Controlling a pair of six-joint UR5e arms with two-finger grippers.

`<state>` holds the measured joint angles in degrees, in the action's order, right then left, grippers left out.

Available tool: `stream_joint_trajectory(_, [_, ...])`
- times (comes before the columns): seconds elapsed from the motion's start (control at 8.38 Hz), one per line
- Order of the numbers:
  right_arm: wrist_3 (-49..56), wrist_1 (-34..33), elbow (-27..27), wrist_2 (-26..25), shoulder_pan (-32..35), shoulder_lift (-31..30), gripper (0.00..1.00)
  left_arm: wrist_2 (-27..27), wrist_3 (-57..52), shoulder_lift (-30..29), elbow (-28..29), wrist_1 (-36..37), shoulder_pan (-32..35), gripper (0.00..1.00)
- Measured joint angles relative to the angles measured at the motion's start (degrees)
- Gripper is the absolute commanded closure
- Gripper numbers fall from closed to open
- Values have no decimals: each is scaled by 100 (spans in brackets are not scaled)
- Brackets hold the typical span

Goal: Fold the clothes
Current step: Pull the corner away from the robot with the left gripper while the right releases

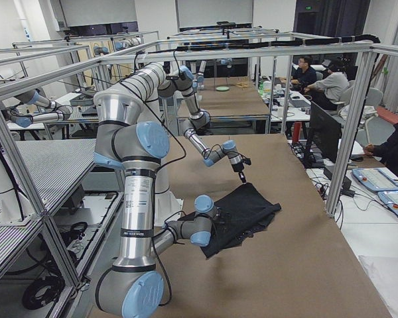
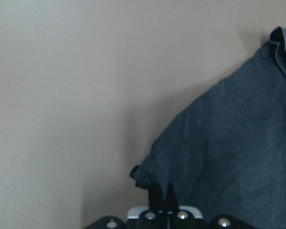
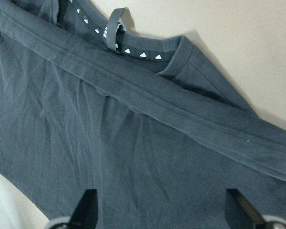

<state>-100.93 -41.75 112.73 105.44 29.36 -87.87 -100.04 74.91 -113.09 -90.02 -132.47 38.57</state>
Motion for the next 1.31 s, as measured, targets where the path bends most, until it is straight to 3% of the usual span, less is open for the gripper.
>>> stream_joint_trajectory(0.24, [4, 0, 2, -62, 0, 4, 6, -8, -185, -720, 726, 184, 346, 100])
stream_joint_trajectory(0.72, [22, 0, -3, -291, 5, 5, 6, 27, -374, -2417, 2743, 204, 813, 100])
stream_joint_trajectory(0.96, [69, 0, 1, -468, 3, -8, 6, 63, -415, -2766, 3195, 200, 895, 100])
stream_joint_trajectory(1.31, [199, 0, -2, -540, 0, -6, 6, 143, -403, -2924, 3373, 200, 905, 100])
